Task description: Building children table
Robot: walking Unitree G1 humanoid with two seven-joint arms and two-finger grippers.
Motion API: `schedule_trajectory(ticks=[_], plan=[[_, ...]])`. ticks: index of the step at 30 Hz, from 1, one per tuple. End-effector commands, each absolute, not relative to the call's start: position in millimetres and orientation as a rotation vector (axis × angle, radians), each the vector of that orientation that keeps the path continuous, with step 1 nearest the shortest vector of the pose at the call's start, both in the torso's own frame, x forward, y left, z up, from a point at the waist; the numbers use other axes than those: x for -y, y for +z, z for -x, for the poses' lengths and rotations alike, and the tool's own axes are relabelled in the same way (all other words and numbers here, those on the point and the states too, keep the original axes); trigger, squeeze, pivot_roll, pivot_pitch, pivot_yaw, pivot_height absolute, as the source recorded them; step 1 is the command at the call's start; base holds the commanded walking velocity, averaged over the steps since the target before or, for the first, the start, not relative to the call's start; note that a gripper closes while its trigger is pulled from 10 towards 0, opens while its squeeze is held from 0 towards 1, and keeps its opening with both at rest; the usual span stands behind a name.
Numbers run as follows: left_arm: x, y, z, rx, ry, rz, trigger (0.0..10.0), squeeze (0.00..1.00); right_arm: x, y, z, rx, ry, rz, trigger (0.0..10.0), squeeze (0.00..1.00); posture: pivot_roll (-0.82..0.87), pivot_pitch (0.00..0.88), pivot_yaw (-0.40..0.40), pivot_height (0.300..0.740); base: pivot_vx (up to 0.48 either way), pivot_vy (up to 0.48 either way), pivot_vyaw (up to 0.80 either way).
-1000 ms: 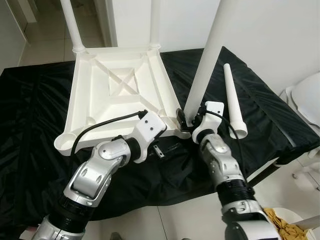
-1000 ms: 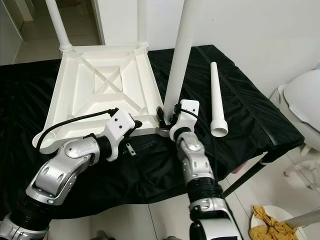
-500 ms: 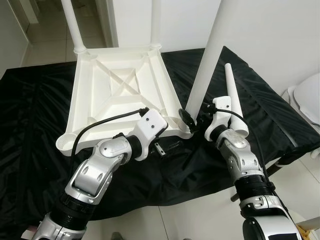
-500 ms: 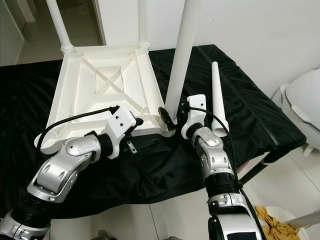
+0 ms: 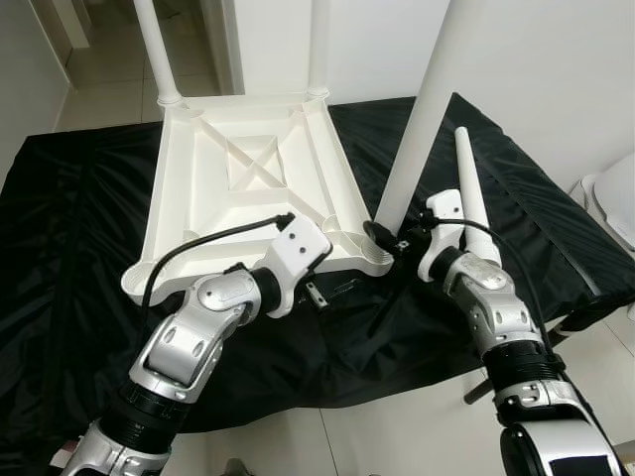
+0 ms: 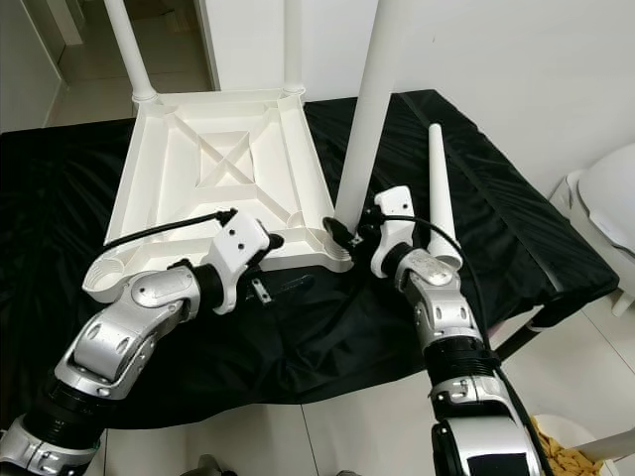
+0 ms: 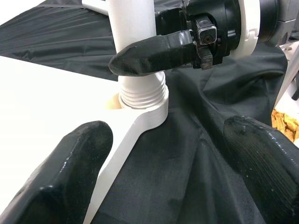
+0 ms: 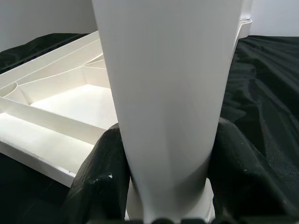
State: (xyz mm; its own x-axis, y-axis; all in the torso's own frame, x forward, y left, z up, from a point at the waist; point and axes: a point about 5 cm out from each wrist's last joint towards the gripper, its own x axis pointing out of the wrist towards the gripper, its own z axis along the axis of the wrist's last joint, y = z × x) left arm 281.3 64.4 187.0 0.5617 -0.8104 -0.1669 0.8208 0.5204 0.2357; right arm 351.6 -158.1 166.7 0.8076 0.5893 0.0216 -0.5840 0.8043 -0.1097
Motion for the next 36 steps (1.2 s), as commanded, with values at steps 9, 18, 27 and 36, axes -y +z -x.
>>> schedule_trajectory(ticks=[9,18,27,36], plan=[[-62,190,-281,-0.031,-1.000,-0.301,10.0,0.00,165,155,-351,0.008,0.555,0.030,0.0,0.00,-0.07,0.065,0.019,0.740,0.000,0.000,0.00],[-63,191,-281,-0.020,-0.986,-0.293,10.0,0.00,148,152,-344,0.040,0.398,-0.082,0.0,0.00,-0.08,0.061,0.015,0.740,0.000,0.000,0.00],[-63,191,-282,-0.019,-0.984,-0.290,10.0,0.00,143,148,-343,0.020,0.161,-0.161,0.0,0.00,-0.08,0.060,0.013,0.740,0.000,0.000,0.00],[-62,191,-282,-0.017,-0.985,-0.291,10.0,0.00,128,151,-339,0.041,-0.021,-0.170,0.0,0.00,-0.08,0.048,0.014,0.740,0.000,0.000,0.00]])
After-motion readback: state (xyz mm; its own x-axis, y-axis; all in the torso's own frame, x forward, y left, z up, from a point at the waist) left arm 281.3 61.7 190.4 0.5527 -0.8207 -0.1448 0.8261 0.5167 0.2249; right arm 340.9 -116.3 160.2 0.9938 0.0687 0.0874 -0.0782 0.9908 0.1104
